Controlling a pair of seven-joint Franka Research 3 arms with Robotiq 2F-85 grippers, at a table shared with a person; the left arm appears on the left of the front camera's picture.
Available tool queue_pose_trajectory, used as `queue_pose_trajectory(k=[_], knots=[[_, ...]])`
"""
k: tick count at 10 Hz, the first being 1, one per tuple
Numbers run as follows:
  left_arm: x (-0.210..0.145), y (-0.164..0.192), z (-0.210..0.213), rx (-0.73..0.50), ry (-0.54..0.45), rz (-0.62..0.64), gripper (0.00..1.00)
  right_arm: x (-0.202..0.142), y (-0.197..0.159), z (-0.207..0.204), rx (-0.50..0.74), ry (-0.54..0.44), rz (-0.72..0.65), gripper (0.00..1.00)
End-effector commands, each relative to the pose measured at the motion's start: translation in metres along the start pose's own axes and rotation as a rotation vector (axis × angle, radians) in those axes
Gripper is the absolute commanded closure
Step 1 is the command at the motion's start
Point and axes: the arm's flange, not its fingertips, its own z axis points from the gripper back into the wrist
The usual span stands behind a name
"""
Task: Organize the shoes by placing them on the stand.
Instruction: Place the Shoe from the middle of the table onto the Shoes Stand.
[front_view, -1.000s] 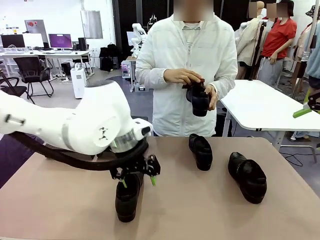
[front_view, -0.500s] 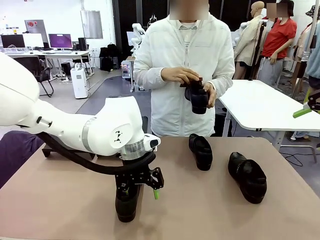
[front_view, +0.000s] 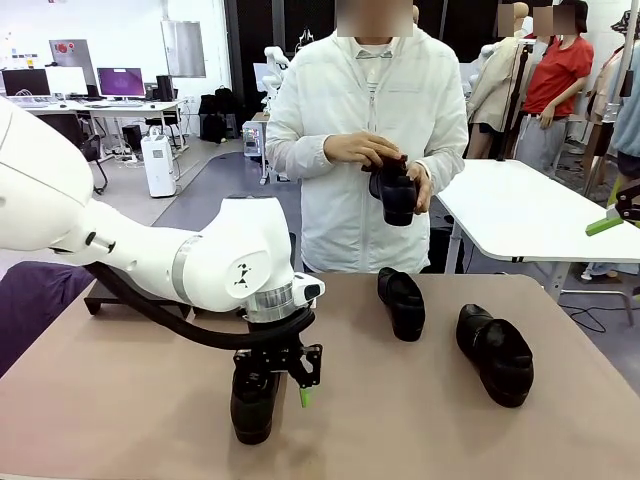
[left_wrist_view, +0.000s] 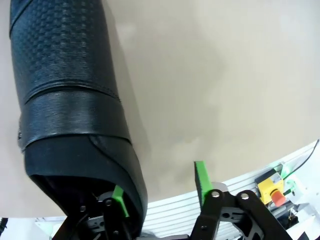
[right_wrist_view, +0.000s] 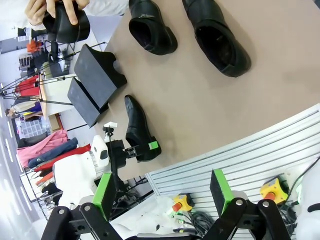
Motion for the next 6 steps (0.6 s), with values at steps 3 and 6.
queue_pose_trajectory(k=[3, 6], knots=[[0.0012, -0.0062, 0.0031, 0.089, -0.033, 0.040, 1.00, -0.0007, -0.0002, 0.0014, -0.001, 0.003, 0.000, 0.00], [-0.0005, -0.0067, 0.0060, 0.123, -0.035, 0.035, 1.00, -0.0007, -0.0002, 0.0014, -0.001, 0.003, 0.000, 0.00]])
